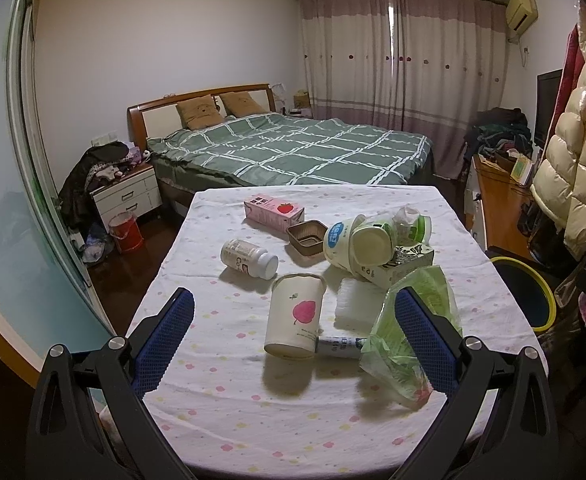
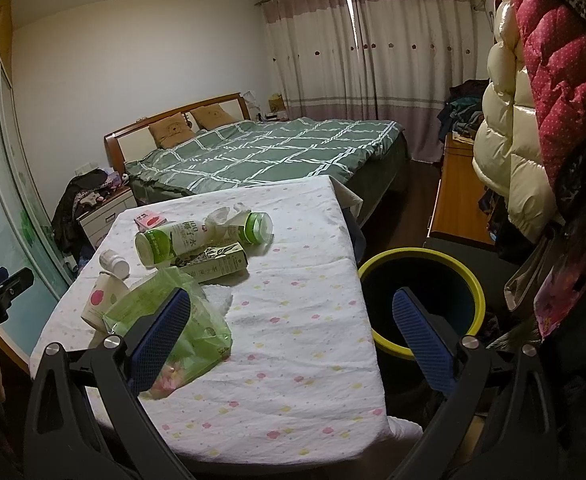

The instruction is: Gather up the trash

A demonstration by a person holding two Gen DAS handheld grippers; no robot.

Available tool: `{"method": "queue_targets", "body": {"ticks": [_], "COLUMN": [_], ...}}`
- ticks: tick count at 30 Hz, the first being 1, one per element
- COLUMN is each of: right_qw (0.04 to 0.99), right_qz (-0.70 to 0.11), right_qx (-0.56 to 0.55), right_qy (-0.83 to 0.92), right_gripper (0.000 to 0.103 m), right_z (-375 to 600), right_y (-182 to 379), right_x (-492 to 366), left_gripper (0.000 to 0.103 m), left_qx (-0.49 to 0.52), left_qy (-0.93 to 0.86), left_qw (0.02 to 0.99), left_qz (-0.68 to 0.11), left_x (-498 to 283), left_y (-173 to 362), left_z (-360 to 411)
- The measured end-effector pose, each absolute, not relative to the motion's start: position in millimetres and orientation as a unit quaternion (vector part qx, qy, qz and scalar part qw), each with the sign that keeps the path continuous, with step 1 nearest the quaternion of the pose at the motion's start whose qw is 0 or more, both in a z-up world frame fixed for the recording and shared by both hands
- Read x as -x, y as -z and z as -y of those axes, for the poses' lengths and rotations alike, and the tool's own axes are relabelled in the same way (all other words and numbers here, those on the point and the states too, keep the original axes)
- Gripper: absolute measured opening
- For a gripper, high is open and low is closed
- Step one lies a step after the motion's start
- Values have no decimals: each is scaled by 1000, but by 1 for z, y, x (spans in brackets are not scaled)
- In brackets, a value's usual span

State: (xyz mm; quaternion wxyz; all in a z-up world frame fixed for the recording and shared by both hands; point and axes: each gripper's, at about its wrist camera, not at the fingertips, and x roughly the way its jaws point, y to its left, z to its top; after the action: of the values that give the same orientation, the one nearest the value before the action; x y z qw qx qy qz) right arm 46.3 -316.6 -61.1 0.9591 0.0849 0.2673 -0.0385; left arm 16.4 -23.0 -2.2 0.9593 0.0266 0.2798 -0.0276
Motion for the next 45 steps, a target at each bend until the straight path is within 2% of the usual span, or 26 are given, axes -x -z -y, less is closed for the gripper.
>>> {"method": "queue_targets", "body": {"ticks": [25, 40, 42, 44, 45], "right_qw": [957, 937, 931, 924, 920], "right_qz": [-276, -333, -344, -360, -368], "right_qx": [-78, -61, -55, -51, -54], "right_qy": [32, -90, -106, -117, -126], "right_gripper": [97, 97, 94, 74, 70], "right_z": [307, 246, 232, 225, 221], "right_y": [64, 103, 109, 114, 118], "right_x": [-55, -136, -153, -167, -176], "left_gripper": [99, 99, 99, 99, 99], "left_qx": [-21, -15, -14, -15, -15], "left_qy": [23, 14, 13, 12, 11], "left_qw": [958, 952, 952, 951, 951], "left_qz": [-284, -305, -306, -307, -308], "left_x": [-18, -41, -44, -48, -51], "left_y": [5, 27, 29, 31, 33], "left_z": [15, 2, -1, -3, -4]}}
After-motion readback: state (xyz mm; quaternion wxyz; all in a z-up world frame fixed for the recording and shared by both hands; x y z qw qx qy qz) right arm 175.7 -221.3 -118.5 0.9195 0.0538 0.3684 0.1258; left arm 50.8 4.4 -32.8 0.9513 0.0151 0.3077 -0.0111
